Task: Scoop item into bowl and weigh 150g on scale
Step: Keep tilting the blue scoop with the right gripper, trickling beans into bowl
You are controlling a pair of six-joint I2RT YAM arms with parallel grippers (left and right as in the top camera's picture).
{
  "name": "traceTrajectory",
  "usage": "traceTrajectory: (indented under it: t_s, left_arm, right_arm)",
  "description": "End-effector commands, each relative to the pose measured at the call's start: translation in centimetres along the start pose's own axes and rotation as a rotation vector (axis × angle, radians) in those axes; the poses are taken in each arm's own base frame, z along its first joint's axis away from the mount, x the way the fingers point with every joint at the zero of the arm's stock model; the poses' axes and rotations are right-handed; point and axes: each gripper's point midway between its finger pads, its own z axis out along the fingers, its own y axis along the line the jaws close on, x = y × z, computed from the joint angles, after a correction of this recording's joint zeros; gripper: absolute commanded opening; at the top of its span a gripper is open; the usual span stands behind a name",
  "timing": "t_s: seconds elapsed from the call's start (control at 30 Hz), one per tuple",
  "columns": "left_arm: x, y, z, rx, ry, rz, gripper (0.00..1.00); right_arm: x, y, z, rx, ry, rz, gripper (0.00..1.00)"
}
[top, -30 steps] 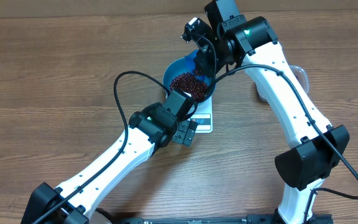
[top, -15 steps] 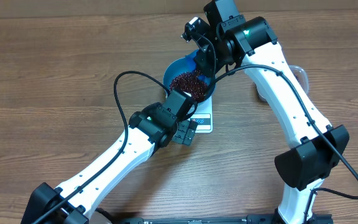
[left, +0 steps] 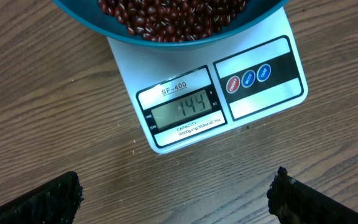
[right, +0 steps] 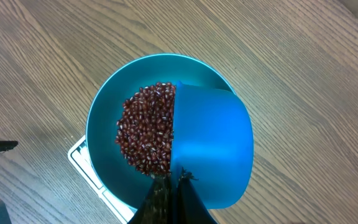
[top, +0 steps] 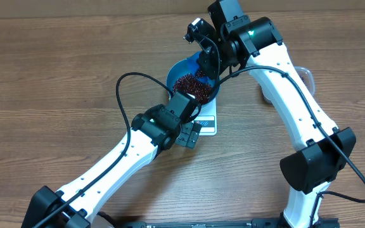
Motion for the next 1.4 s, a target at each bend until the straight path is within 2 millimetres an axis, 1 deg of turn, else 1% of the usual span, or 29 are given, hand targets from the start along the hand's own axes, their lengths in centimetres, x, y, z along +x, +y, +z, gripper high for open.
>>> traceTrajectory:
  t_s: [0.0, 0.03, 0.07, 0.1, 0.2, 0.3, 0.63, 1.2, 1.37]
  left_arm:
    - [0.3, 0.3, 0.3, -0.009, 0.009, 0.013, 1.00]
    - [0.3, 0.3, 0.3, -0.009, 0.009, 0.013, 0.99]
    - [0.3, 0.3, 0.3, -0.009, 0.009, 0.013, 1.00]
    - [0.3, 0.3, 0.3, -0.009, 0.009, 0.013, 0.99]
    - [0.3, 0.3, 0.3, -0.009, 0.009, 0.013, 1.00]
    - [0.3, 0.3, 0.3, -0.009, 0.009, 0.013, 1.00]
    - [0.3, 0.3, 0.3, -0.009, 0.009, 0.013, 1.00]
    - [0.3, 0.3, 0.3, -0.009, 0.009, 0.013, 1.00]
    - [0.3, 0.3, 0.3, -0.009, 0.009, 0.013, 0.99]
  right_arm:
    - [-1.6, 1.0, -2.9, -0.020, -0.081, -0.023, 0.04]
    - [-1.4, 1.7, -2.8, -0.050, -0.075, -0.081, 0.04]
    - [-1.1, 2.1, -2.8, -0.058, -0.062, -0.123, 0.04]
    - [-0.8, 2.0, -2.7, -0.041, -0.047, -0.141, 0.04]
    - [-0.9, 0.8, -2.7, 0.027, -0.040, -0.076, 0.04]
    - [-1.5, 0.5, -2.8, 0.034, -0.063, -0.041, 0.04]
    - [-1.6, 0.5, -2.8, 0.036, -0.067, -0.042, 0.04]
    - [-2.3, 0.2, -2.8, 0.048, -0.098, -0.050, 0.04]
    - [-2.6, 0.2, -3.0, 0.055, -0.107, -0.101, 0.04]
